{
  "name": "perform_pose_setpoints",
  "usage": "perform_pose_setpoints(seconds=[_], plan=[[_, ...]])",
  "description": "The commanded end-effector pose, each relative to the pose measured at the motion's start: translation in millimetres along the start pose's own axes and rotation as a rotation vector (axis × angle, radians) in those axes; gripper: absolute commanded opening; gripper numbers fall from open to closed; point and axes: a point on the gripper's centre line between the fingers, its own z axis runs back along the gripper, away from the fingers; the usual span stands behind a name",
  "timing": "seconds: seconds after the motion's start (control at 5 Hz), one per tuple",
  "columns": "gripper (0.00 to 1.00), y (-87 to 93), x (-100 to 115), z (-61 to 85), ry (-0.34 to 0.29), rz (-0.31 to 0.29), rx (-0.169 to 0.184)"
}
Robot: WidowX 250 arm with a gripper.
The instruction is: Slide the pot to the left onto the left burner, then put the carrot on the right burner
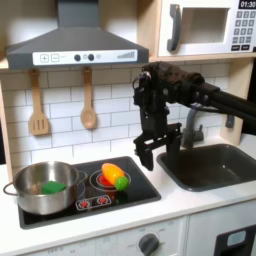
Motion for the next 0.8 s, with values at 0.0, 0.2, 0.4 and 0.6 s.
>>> perform_pose_setpoints(seconds=[0.0,0.2,0.4,0.6], plan=[[1.0,4.4,0.4,2.8,-0.001,-0.012,0.005],[1.0,-0.4,-5.7,6.4,0.0,-0.03,-0.01],[1.0,1.9,-6.5,3.7,0.017,-0.032,-0.002],[1.0,4.6,-5.0,4.4,0.001,0.003,-0.028]])
